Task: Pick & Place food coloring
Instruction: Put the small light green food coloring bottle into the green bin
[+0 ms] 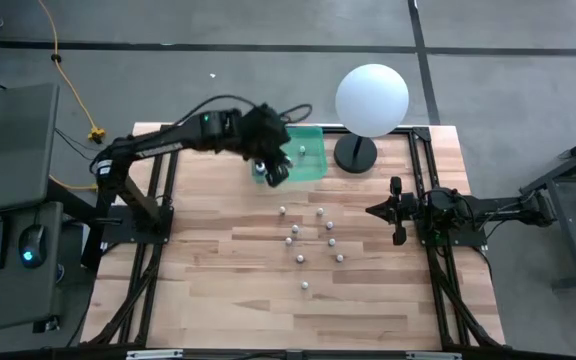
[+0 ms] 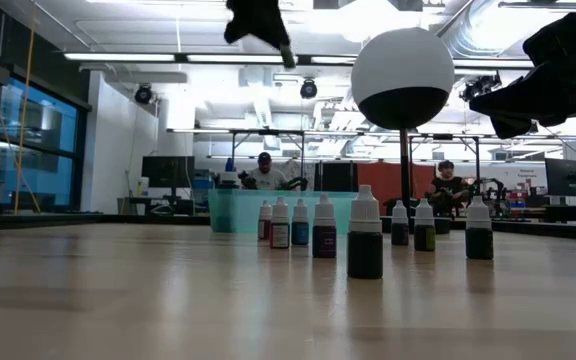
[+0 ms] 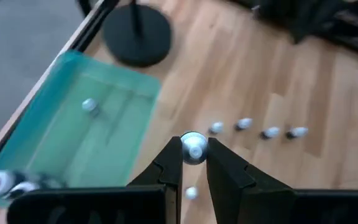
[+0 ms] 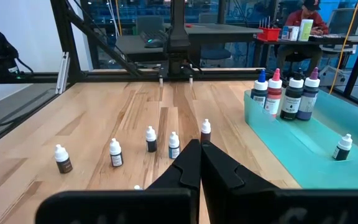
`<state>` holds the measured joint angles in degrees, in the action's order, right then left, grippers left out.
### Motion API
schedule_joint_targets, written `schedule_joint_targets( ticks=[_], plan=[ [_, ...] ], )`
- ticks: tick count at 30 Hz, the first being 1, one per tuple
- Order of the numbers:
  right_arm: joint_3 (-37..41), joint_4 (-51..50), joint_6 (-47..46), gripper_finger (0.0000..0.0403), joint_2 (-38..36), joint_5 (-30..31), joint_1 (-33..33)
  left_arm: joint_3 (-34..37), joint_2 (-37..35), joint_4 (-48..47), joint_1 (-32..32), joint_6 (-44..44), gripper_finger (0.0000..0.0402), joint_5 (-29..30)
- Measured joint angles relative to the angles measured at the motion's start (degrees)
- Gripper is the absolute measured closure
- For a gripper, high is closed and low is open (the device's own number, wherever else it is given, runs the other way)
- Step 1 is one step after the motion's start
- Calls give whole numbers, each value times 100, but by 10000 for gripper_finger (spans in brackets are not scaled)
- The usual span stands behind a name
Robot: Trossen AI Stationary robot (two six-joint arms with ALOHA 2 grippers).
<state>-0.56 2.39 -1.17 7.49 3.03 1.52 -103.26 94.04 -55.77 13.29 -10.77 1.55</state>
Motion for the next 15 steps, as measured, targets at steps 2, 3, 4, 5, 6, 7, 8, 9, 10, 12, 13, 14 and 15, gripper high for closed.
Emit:
schedule_joint_targets(
  ticks=[2,3,4,5,6,7,8,9,10,12,13,14,15],
  plan=[
    [-2,0,-2,402,0,2,-2,-90,142,-2,292,99,360,-265],
    [-1,0,0,402,0,2,0,-127,204,23,436,197,360,-385],
    [0,0,1,402,0,2,0,-160,284,16,568,318,360,-473],
    [0,0,0,402,0,1,-1,-220,386,-6,676,440,360,-494],
    [-1,0,-2,402,0,1,-2,-284,503,5,764,552,360,-487],
    [0,1,-4,402,0,1,-1,-347,629,8,847,644,360,-489],
    [-1,0,-4,402,0,0,-2,-391,749,-13,942,727,360,-507],
    [-1,0,0,402,0,0,-2,-436,870,-31,1025,815,360,-532],
    [0,1,0,402,0,2,-2,-494,1007,-12,1085,896,360,-534],
    [-1,0,-4,402,0,2,0,-554,1247,-17,1235,948,360,-558],
    [0,0,-1,402,0,0,0,-596,1385,-33,1303,950,360,-561],
    [-1,0,0,402,0,1,0,-628,1525,2,1360,947,360,-548],
    [-1,0,0,402,0,2,-1,-648,1660,3,1430,947,360,-526]
  ],
)
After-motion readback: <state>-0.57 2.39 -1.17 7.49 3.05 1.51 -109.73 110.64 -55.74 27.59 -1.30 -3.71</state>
